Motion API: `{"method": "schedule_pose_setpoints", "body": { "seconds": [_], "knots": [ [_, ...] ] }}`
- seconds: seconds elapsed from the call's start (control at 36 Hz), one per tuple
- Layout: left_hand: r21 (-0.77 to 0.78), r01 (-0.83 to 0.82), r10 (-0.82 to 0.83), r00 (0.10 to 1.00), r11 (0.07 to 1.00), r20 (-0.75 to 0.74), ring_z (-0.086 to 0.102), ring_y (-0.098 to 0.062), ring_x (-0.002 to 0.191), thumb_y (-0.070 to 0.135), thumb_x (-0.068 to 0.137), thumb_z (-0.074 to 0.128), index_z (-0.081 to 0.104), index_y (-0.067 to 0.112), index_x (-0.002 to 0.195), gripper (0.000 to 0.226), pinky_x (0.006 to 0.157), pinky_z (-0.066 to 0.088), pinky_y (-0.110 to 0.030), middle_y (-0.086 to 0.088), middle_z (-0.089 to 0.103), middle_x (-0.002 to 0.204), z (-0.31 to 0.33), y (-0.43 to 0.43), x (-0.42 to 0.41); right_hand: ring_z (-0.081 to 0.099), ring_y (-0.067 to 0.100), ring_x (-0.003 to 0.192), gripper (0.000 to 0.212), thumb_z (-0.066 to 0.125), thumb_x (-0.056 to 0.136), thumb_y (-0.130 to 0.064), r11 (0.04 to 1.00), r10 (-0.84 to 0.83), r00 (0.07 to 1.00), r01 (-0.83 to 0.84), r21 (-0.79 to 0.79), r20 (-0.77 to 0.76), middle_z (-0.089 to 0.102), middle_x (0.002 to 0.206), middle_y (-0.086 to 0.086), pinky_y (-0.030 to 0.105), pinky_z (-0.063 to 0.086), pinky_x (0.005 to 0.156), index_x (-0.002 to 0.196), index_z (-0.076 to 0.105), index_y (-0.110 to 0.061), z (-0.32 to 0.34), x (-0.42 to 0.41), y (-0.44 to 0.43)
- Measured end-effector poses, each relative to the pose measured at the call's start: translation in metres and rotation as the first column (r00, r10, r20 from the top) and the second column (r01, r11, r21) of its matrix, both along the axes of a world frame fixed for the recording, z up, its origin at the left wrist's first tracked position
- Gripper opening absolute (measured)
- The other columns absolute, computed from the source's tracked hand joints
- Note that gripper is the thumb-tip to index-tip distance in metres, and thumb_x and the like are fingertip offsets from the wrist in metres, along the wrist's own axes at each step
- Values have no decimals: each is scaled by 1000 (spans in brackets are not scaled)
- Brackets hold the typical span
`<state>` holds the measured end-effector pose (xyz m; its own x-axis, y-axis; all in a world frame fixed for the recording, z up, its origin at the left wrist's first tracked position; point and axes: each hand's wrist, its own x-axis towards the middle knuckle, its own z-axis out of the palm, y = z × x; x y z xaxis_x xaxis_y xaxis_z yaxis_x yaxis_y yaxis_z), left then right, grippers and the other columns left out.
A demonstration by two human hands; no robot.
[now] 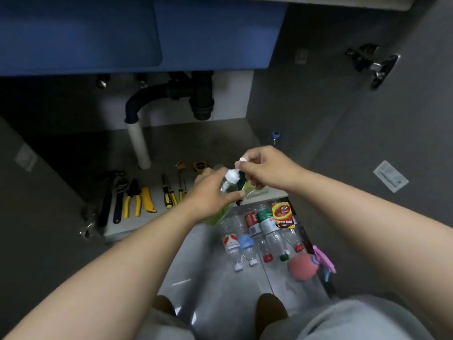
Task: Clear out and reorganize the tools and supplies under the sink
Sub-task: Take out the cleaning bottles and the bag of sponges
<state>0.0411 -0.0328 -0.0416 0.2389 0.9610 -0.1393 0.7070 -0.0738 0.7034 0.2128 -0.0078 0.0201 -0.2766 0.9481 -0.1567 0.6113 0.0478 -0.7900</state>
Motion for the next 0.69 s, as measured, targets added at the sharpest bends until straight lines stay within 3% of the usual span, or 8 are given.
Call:
{"method": "schedule_pose_setpoints", "body": {
  "seconds": [0.08,0.14,0.17,0.25,0.33,0.47,0.56,0.69],
  "knots": [
    [-69,-39,44,996,997,71,53,-23,128,43,81,83,50,29,145,74,109,45,-44,-4,57,139,5,0,-22,60,18,58,16,63,93,-19,1000,-1,1000,1,23,4,69,70,12,29,52,54,87,73,-7,-3,-24,3],
    [-110,-94,97,995,989,20,46,-23,141,32,78,88,36,28,157,95,119,37,-38,-4,46,155,9,1,-42,62,19,60,12,65,89,-17,1000,24,998,-25,13,59,72,76,16,33,52,57,84,74,-10,-12,-39,5],
    [-104,-137,135,990,985,-30,44,-22,143,29,78,87,35,28,157,95,119,35,-34,-4,44,157,11,2,-52,63,19,60,11,66,87,-16,999,44,995,-44,-2,94,73,75,15,33,52,59,82,74,-11,-20,-45,6],
    [-72,-326,322,945,943,-65,53,-23,133,24,88,78,50,29,147,66,106,44,-29,-4,52,149,16,2,-78,66,18,68,7,70,85,-19,990,139,961,-128,-61,238,71,75,7,29,52,64,81,74,-15,-57,-62,8],
    [-49,-414,414,910,909,-12,59,-21,124,21,94,71,60,27,137,45,98,45,-28,-1,62,136,15,2,-94,68,24,86,17,74,86,-25,977,206,910,-173,-120,361,72,92,9,34,55,77,96,76,-12,-105,-76,12],
    [-90,-449,453,891,889,34,62,-19,115,22,95,69,65,26,129,34,103,51,-36,2,66,121,8,5,-105,68,27,99,24,73,87,-26,977,124,930,-52,-208,347,72,110,8,34,56,87,108,75,-16,-173,-86,29],
    [-99,-476,482,875,874,49,63,-18,108,23,95,69,67,26,123,28,100,52,-35,4,66,112,1,12,-107,68,28,100,20,75,84,-22,963,64,949,23,-270,309,71,108,9,42,58,90,103,76,-16,-202,-91,37],
    [-78,-498,503,861,864,69,64,-17,101,24,95,68,69,29,114,19,96,54,-34,5,66,104,-9,25,-109,67,26,102,19,75,85,-21,945,15,960,78,-318,280,72,103,7,39,57,92,103,76,-15,-239,-101,44]
  ]
}}
